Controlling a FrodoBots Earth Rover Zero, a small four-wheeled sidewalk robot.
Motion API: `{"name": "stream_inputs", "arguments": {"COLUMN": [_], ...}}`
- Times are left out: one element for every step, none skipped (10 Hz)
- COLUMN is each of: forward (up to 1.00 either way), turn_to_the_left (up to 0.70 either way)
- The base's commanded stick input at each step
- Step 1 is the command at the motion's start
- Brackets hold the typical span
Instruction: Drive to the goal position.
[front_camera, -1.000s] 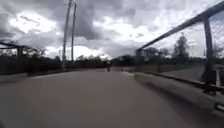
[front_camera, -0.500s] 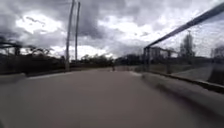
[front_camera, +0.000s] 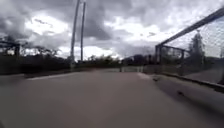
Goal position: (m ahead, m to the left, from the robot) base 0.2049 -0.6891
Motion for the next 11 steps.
{"name": "stream_inputs", "arguments": {"forward": [1.00,1.00,1.00,1.00,1.00,1.00,1.00,1.00,1.00,1.00,1.00], "turn_to_the_left": [0.00,0.00,0.00,0.00,0.00,0.00,0.00,0.00,0.00,0.00,0.00]}}
